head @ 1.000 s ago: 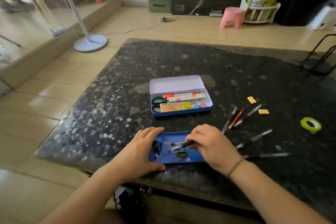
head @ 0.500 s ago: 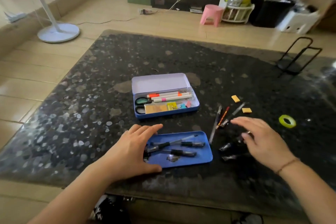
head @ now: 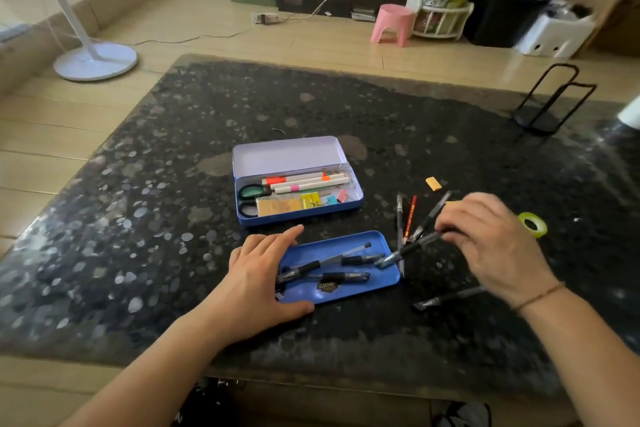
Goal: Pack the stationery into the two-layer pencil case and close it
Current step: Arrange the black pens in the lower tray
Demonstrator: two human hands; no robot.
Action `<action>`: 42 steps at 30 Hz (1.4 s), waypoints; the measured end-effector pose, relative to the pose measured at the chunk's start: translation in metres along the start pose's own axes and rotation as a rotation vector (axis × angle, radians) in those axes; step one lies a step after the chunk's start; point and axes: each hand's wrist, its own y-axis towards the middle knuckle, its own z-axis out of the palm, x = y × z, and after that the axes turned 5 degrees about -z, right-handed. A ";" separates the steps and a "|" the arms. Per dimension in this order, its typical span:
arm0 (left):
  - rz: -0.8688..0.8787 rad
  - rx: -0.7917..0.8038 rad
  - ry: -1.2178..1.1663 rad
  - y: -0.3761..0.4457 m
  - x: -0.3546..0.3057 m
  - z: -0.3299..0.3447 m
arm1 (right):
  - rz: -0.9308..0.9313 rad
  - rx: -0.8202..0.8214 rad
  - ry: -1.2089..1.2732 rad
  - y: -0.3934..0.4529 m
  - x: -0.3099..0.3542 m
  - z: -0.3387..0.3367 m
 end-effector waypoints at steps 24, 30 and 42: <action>0.057 0.074 0.126 0.027 -0.023 0.011 | 0.210 0.249 0.260 -0.080 -0.017 -0.011; 0.048 0.070 0.107 0.027 -0.026 0.009 | 0.017 0.014 0.344 0.007 0.044 0.016; 0.065 0.087 0.107 0.030 -0.028 0.003 | 0.203 0.180 0.078 0.018 -0.031 0.042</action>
